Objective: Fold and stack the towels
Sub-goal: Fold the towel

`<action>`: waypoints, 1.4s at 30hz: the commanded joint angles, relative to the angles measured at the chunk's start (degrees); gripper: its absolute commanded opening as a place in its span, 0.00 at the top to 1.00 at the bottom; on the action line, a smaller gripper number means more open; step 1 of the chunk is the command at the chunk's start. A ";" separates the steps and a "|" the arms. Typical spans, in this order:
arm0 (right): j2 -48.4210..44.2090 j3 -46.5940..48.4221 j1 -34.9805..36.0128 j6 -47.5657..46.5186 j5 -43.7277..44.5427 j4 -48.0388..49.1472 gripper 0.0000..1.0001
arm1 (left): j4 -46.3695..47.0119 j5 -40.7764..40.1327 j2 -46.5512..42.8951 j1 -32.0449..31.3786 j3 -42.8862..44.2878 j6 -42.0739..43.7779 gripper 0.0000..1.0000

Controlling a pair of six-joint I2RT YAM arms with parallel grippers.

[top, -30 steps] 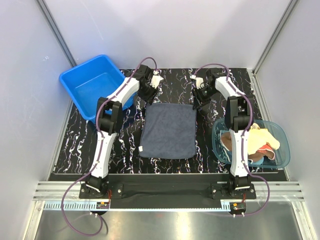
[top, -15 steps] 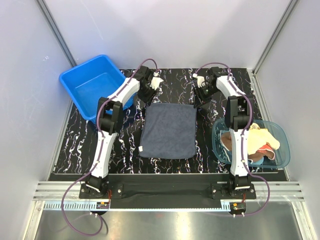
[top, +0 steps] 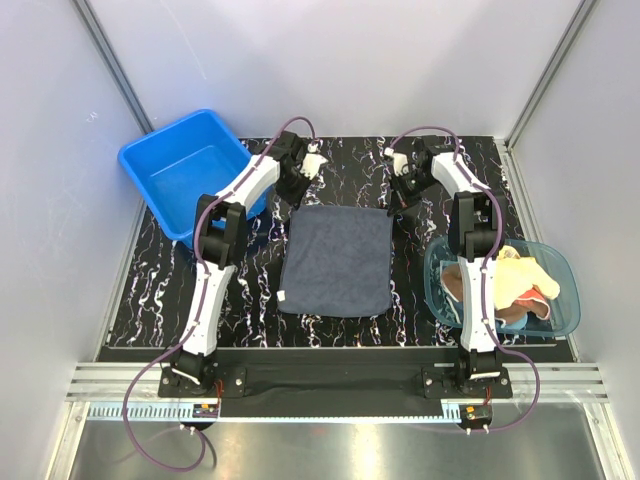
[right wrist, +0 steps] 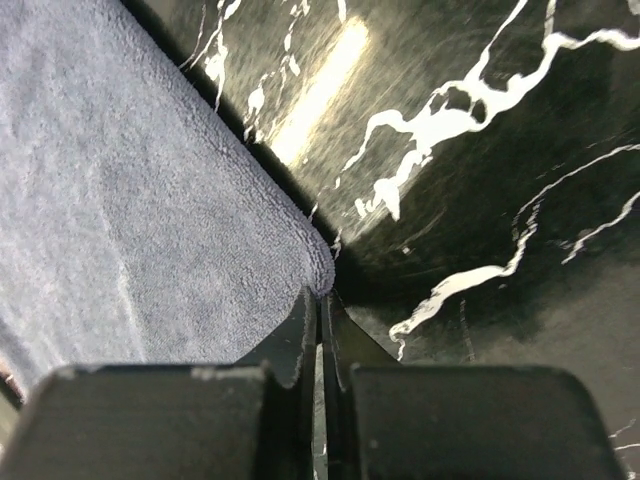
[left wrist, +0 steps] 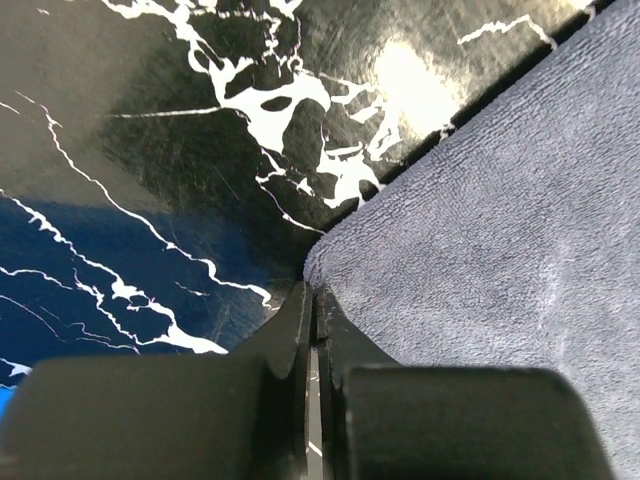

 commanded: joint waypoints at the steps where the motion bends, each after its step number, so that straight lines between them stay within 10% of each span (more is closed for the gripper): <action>1: -2.04 1.88 -0.15 1.18 1.64 4.11 1.00 | 2.76 1.38 -3.51 -0.07 2.42 -1.35 1.00; 21: -38.68 -12.44 -0.95 7.78 11.85 28.56 1.00 | 16.93 -18.66 -33.04 -4.02 -5.57 -1.00 1.00; 42: -67.71 -32.57 -0.59 13.93 6.14 22.50 1.00 | 3.39 -7.50 -52.92 -9.48 -15.94 -4.69 1.00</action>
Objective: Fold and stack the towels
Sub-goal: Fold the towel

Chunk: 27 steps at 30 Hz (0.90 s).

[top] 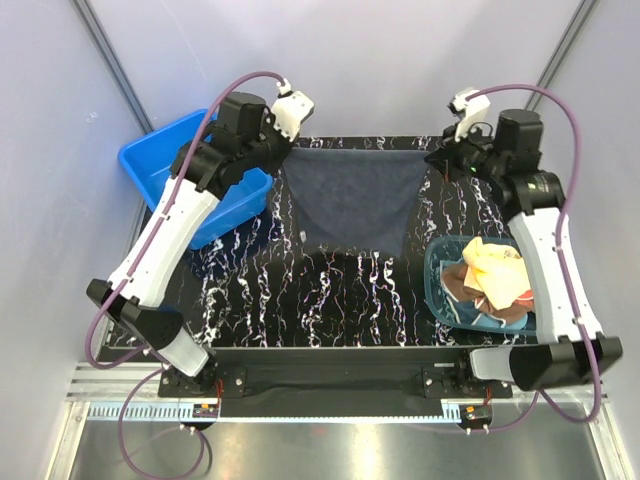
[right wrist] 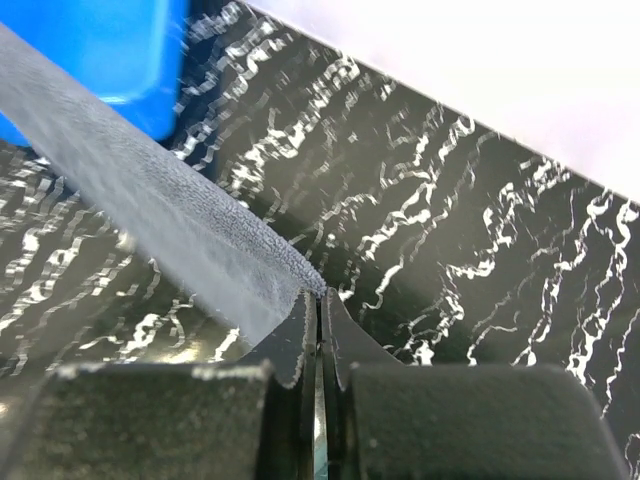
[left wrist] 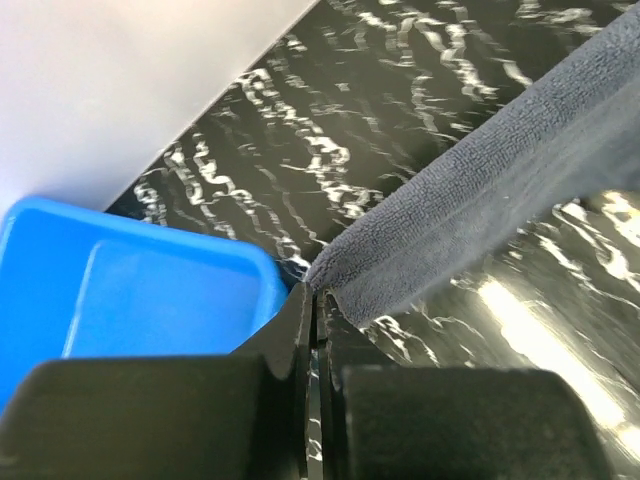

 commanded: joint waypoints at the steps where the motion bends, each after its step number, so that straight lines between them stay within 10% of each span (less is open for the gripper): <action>1: -2.23 -2.41 -0.24 2.33 -1.98 1.84 1.00 | -0.81 3.95 -1.73 0.16 -1.17 -0.93 1.00; 17: 42.31 13.74 -0.77 -4.34 -2.68 12.12 1.00 | 8.76 1.59 40.71 7.37 17.80 2.32 1.00; 27: 46.65 13.42 -1.12 -7.34 3.02 23.28 1.00 | 23.36 -4.22 38.36 8.25 7.62 4.26 1.00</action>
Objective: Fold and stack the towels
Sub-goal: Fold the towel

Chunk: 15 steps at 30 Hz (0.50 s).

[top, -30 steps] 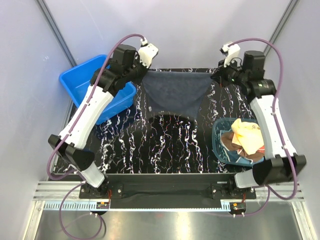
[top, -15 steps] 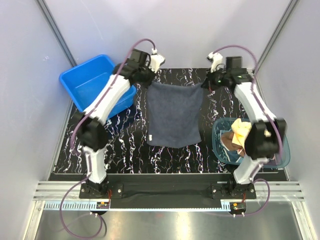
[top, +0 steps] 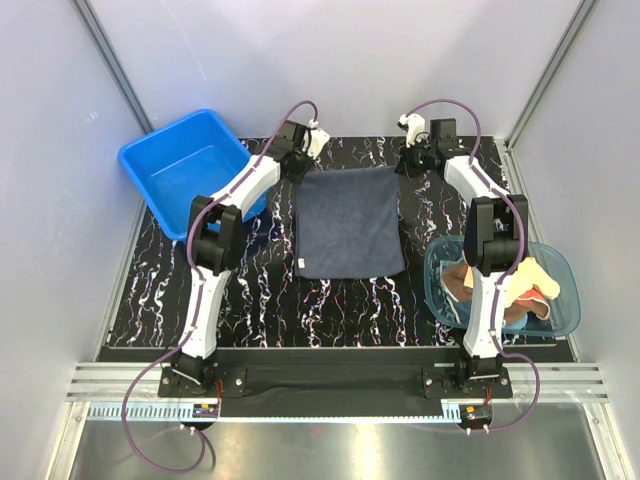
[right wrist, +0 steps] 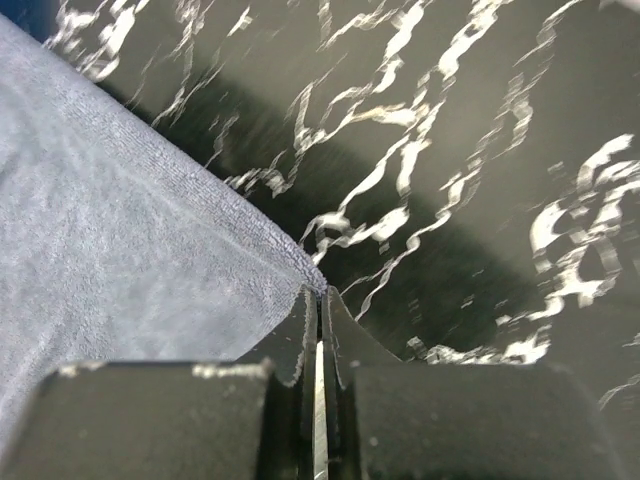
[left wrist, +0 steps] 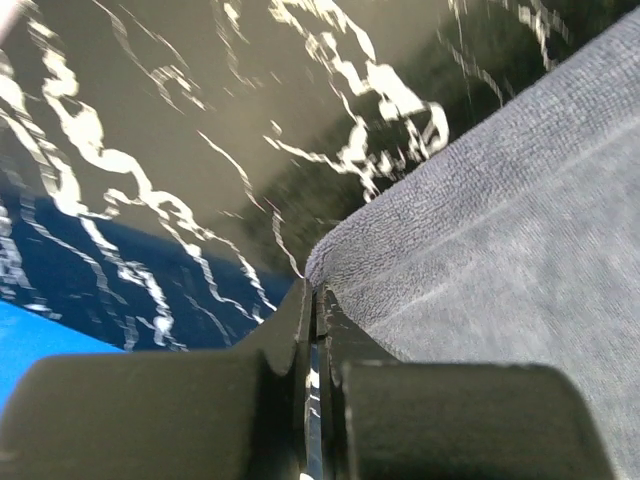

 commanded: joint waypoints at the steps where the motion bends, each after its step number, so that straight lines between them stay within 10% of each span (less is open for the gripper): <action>1: -2.57 -1.75 -0.51 -1.63 4.73 10.06 1.00 | 8.68 -3.41 -5.60 0.40 -1.59 1.74 1.00; 15: 0.32 -1.15 -0.69 -1.55 8.70 18.95 1.00 | 15.80 -8.78 -5.07 0.75 -2.12 4.02 1.00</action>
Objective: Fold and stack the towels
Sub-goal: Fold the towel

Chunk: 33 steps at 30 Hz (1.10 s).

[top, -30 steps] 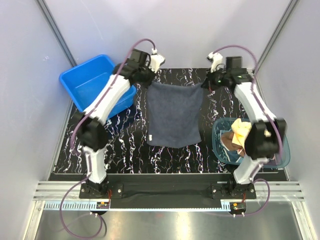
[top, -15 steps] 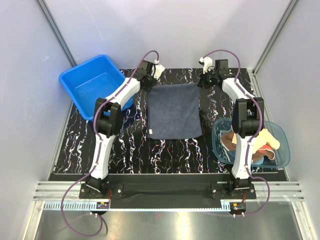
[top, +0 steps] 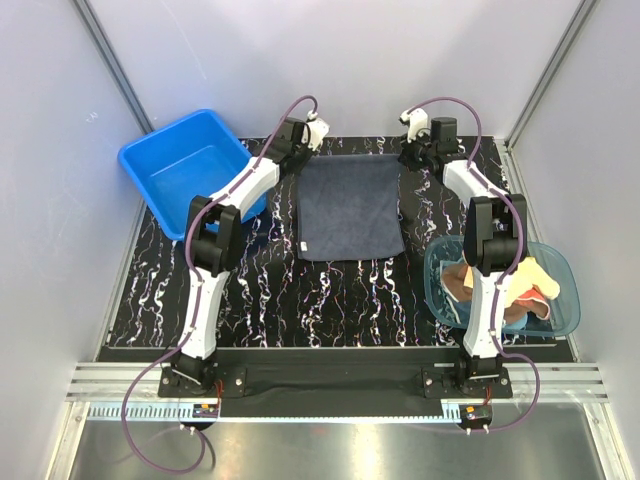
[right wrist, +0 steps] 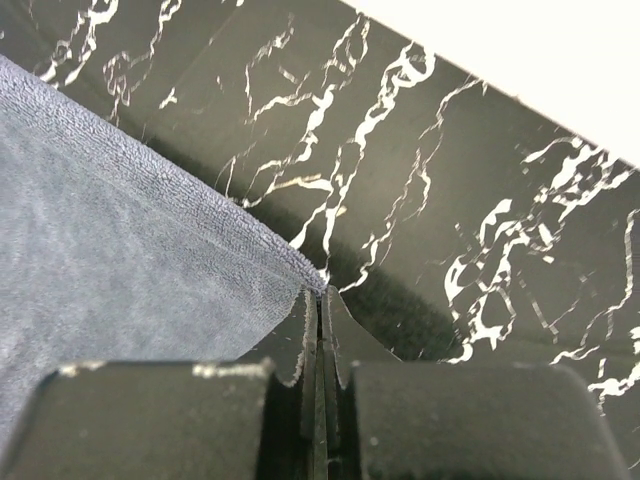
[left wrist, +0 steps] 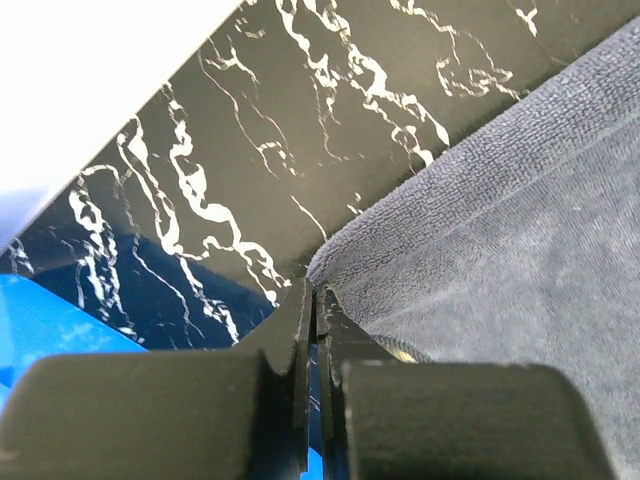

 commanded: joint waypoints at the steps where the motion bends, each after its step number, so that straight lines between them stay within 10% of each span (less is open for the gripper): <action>1: -0.18 1.73 -0.71 -0.82 3.06 4.72 1.00 | 3.38 -4.05 -2.93 0.73 1.62 2.19 1.00; 33: -23.91 -29.73 -0.62 -1.35 -0.89 4.04 1.00 | -3.73 2.97 -28.07 -4.28 -28.70 -4.39 1.00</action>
